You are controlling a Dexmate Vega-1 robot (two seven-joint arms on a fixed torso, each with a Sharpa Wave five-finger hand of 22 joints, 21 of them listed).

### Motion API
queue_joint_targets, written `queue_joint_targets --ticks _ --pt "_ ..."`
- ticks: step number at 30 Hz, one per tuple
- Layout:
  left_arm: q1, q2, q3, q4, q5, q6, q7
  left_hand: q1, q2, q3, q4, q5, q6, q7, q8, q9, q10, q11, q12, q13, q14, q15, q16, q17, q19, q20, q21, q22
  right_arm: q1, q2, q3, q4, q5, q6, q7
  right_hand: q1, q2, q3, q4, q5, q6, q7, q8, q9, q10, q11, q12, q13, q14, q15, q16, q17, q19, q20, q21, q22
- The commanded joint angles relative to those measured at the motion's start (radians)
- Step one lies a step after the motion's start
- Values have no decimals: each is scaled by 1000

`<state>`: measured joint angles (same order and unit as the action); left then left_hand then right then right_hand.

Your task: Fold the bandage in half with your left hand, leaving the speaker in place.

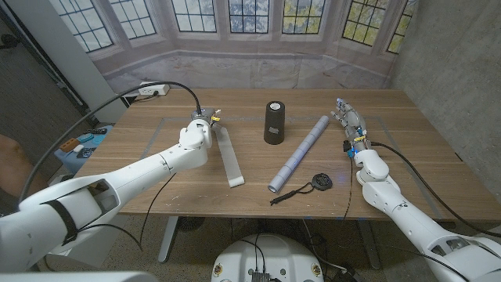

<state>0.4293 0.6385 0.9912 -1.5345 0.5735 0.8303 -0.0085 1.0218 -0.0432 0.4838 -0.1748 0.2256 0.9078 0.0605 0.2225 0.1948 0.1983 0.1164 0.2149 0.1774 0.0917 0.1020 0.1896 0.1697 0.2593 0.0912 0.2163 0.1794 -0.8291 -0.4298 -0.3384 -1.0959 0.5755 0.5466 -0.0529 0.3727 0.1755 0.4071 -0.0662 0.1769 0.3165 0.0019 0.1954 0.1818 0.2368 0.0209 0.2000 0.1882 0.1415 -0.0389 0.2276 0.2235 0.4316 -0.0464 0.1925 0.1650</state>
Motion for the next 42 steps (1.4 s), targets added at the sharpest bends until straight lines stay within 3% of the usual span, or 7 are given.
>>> queue_joint_targets --ticks 1,20,42 --pt "18 -9 -14 54 -10 -39 55 71 54 -3 3 9 17 -6 6 5 19 0 6 2 16 -7 3 2 17 -1 8 4 22 10 -12 20 -10 -13 -1 6 1 1 -4 1 8 -3 -1 1 6 7 -1 3 10 -22 5 1 9 -38 -1 3" --pt "-2 -56 -10 148 -12 -123 126 98 52 -15 3 20 90 -23 19 10 77 -24 12 2 72 -31 6 1 50 -13 18 7 32 12 -14 36 -7 -20 -2 5 1 2 -4 1 9 -2 -2 1 7 6 -2 3 10 -21 5 2 9 -37 -1 3" --pt "8 -73 -11 124 -2 -147 150 120 48 -28 3 28 154 -48 32 16 119 -40 12 2 117 -51 5 1 73 -17 24 9 -1 -2 -4 2 1 -20 -7 5 1 3 -4 1 10 -1 -4 1 7 7 -2 3 11 -22 5 2 9 -36 -2 3"
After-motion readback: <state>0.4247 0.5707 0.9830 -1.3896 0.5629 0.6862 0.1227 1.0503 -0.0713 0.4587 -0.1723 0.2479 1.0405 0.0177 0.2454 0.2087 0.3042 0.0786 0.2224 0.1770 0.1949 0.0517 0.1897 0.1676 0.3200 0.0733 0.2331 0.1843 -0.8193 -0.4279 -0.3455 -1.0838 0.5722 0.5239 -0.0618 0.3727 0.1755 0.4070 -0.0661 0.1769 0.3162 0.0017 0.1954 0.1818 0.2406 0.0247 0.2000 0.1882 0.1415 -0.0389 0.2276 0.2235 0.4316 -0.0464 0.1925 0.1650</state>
